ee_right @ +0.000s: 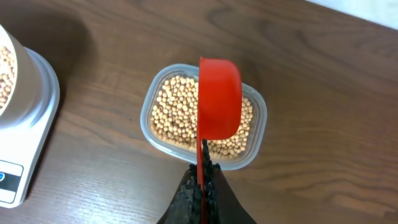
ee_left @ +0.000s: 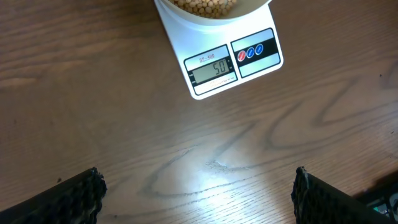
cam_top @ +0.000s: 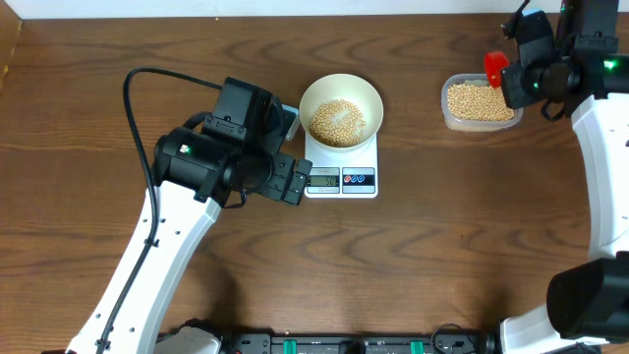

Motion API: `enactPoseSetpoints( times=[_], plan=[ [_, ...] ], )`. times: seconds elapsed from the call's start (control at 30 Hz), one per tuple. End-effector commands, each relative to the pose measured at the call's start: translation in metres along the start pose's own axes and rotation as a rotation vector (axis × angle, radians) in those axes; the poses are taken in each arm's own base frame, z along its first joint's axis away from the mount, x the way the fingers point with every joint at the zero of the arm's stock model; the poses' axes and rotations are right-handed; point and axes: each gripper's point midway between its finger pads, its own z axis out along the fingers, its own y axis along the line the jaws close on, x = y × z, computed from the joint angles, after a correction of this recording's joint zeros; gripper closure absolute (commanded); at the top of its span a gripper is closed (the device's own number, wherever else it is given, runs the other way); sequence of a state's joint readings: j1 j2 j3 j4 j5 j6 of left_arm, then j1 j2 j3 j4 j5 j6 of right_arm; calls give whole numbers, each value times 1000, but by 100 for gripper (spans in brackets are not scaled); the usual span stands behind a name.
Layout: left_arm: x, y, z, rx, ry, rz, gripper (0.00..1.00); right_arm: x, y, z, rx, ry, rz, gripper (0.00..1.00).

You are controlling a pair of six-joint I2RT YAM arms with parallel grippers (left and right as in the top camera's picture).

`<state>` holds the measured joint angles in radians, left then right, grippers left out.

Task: Scoop item into bowl and weigh 50g on scale
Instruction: 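Lower the red scoop with the right gripper beside the soybean tub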

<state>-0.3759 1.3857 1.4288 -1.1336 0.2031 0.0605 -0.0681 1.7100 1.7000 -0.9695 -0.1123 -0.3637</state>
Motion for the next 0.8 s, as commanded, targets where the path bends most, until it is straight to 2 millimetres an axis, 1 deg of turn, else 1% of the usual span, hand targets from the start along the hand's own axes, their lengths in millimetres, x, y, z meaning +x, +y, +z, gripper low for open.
enactPoseSetpoints(
  times=[0.0, 0.1, 0.23, 0.37, 0.43, 0.5, 0.57, 0.67, 0.77],
  plan=[
    [3, 2, 0, -10, 5, 14, 2, 0, 0, -6, 5, -1, -16, 99],
    [3, 2, 0, -10, 5, 14, 2, 0, 2, -6, -4, -1, -7, 99],
    [3, 2, 0, -10, 5, 14, 2, 2, 6, -6, -34, 2, 60, 99],
    [3, 2, 0, -10, 5, 14, 2, 6, 18, -10, -194, -15, 140, 99],
    [3, 2, 0, -10, 5, 14, 2, 7, 20, -15, -280, -38, 202, 99],
    [3, 2, 0, -10, 5, 14, 2, 10, 16, -21, -332, -50, 252, 99],
    [3, 2, 0, -10, 5, 14, 2, 18, 0, -23, -320, -41, 333, 99],
    [3, 2, 0, -10, 5, 14, 2, 24, -14, -19, -296, -27, 427, 99],
    [3, 2, 0, -10, 5, 14, 2, 37, -28, -10, -230, 33, 560, 99]
  ],
)
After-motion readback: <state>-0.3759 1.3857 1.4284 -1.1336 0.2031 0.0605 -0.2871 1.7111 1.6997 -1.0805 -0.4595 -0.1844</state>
